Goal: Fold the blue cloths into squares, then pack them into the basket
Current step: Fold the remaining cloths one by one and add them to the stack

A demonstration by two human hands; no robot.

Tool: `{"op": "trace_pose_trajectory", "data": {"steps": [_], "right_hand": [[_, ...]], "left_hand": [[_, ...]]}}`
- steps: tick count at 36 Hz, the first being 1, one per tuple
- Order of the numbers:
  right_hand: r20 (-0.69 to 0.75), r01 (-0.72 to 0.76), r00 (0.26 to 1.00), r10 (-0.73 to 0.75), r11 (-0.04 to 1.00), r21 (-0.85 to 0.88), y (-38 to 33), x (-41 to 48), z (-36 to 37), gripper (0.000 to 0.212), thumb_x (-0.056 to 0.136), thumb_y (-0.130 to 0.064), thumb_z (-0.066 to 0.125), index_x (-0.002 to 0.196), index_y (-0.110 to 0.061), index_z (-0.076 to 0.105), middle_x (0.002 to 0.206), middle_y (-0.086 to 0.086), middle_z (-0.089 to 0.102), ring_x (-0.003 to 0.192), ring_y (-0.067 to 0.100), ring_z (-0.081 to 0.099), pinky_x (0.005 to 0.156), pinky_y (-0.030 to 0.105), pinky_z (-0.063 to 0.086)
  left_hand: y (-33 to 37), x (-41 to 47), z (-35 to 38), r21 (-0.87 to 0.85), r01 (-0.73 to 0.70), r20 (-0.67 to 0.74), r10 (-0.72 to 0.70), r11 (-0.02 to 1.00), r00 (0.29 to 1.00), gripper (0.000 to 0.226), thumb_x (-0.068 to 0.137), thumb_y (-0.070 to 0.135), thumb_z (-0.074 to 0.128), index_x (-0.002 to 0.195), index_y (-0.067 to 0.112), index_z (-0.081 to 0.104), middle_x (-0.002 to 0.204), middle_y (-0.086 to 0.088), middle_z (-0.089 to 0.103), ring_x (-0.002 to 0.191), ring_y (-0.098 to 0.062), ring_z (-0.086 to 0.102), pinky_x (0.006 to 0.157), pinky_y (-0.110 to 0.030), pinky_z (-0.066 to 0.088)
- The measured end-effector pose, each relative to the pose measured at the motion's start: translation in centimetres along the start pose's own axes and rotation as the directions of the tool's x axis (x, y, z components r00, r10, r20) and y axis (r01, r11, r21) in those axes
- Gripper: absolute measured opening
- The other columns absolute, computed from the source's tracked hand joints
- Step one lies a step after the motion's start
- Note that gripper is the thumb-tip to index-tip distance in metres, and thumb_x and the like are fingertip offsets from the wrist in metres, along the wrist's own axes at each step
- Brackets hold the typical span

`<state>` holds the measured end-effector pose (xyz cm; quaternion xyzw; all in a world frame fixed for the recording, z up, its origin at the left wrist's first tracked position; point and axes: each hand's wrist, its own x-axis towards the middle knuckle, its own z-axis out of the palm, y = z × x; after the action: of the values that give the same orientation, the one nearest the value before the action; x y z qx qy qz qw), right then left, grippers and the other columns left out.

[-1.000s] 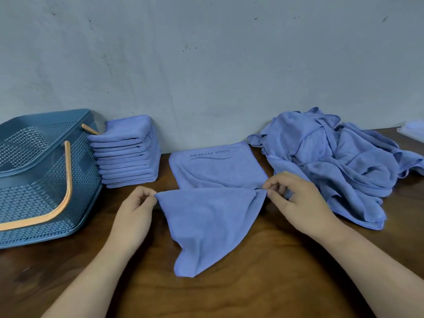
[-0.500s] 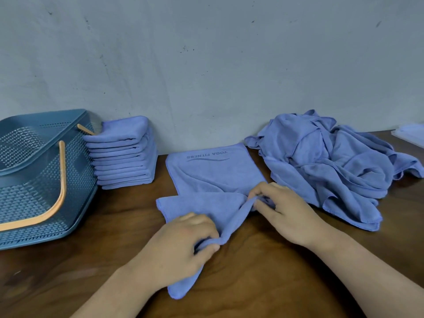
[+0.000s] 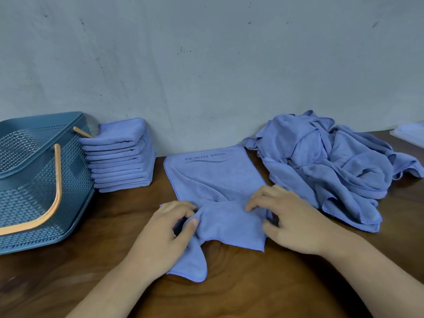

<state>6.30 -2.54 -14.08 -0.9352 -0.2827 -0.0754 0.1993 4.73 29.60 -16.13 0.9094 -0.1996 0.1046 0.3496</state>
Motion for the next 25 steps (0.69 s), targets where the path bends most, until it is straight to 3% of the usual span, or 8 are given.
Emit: {"op": "trace_pose_trajectory", "data": {"steps": [3,7,9,13,16,20,23,25], "right_hand": [[0.094,0.019,0.995,-0.021,1.0,0.015,0.7,0.0,-0.1,0.053,0.093,-0.025,0.064,0.138,-0.052,0.053,0.144,-0.036,0.04,0.136,-0.005,0.039,0.11,0.017,0.033],[0.044,0.015,0.999,-0.024,0.98,0.198,0.6,0.0,-0.4,0.036,0.1,-0.015,0.065,0.116,-0.046,0.072,0.113,-0.02,0.065,0.106,0.009,0.062,0.089,0.027,0.051],[0.015,-0.004,1.0,-0.001,0.936,0.351,-0.1,-0.2,-1.1,0.031,0.102,-0.009,0.064,0.107,-0.037,0.077,0.105,-0.011,0.068,0.097,0.018,0.066,0.081,0.033,0.055],[0.067,-0.058,0.998,0.02,0.774,0.631,-1.0,-0.4,-2.5,0.033,0.098,0.004,0.051,0.097,-0.016,0.077,0.089,0.004,0.071,0.078,0.013,0.063,0.075,0.027,0.048],[0.162,-0.129,0.987,0.015,0.684,0.718,-0.5,-0.3,-2.3,0.04,0.09,-0.006,0.04,0.104,-0.014,0.077,0.08,0.015,0.069,0.071,0.021,0.057,0.072,0.031,0.045],[0.071,-0.172,0.982,0.175,0.674,0.718,0.3,0.1,-0.8,0.043,0.101,-0.001,0.039,0.105,-0.02,0.077,0.08,0.011,0.073,0.065,0.027,0.065,0.062,0.032,0.049],[-0.178,-0.17,0.943,0.281,0.867,0.468,1.4,0.5,0.6,0.034,0.102,-0.002,0.054,0.107,-0.028,0.075,0.092,-0.009,0.073,0.085,0.009,0.069,0.075,0.021,0.051],[-0.224,-0.169,0.943,0.247,0.934,0.316,1.9,0.6,1.4,0.032,0.102,-0.005,0.059,0.119,-0.028,0.072,0.108,-0.021,0.066,0.098,0.001,0.064,0.083,0.011,0.044]], "left_hand": [[-0.1,-0.2,-0.3,0.025,-0.024,0.026,0.023,0.999,0.999,0.019,0.105,0.044,0.049,0.093,0.034,0.06,0.097,0.016,0.067,0.101,-0.011,0.061,0.088,-0.034,0.049],[0.6,-0.8,-0.2,0.033,-0.102,-0.01,0.102,0.994,0.995,0.024,0.109,0.044,0.046,0.088,0.033,0.049,0.079,0.012,0.057,0.085,-0.012,0.057,0.072,-0.031,0.046],[0.9,-0.9,-0.3,-0.014,-0.13,-0.002,0.13,0.991,0.991,0.027,0.108,0.049,0.043,0.088,0.032,0.047,0.066,0.009,0.049,0.064,-0.016,0.051,0.06,-0.037,0.044],[1.6,-1.0,-0.7,-0.218,-0.154,0.062,0.171,0.964,0.983,0.027,0.108,0.043,0.05,0.089,0.024,0.055,0.056,0.002,0.039,0.052,-0.019,0.036,0.054,-0.042,0.034],[2.2,-1.2,-1.0,-0.304,-0.163,0.051,0.187,0.939,0.981,0.024,0.108,0.04,0.049,0.095,0.023,0.061,0.058,0.002,0.054,0.048,-0.021,0.047,0.052,-0.036,0.039],[2.0,-0.6,-1.1,-0.113,-0.149,-0.147,0.132,0.982,0.98,0.025,0.109,0.04,0.045,0.104,0.03,0.067,0.091,0.009,0.071,0.081,-0.017,0.068,0.074,-0.027,0.052],[1.0,-0.1,-0.6,0.127,-0.105,-0.038,0.11,0.986,0.993,0.029,0.108,0.047,0.043,0.125,0.037,0.065,0.123,0.028,0.063,0.121,-0.002,0.059,0.108,-0.023,0.04],[0.2,0.0,-0.1,0.256,-0.119,0.079,0.102,0.959,0.992,0.037,0.109,0.054,0.036,0.133,0.04,0.061,0.13,0.033,0.059,0.127,0.009,0.051,0.125,-0.028,0.023]]}}
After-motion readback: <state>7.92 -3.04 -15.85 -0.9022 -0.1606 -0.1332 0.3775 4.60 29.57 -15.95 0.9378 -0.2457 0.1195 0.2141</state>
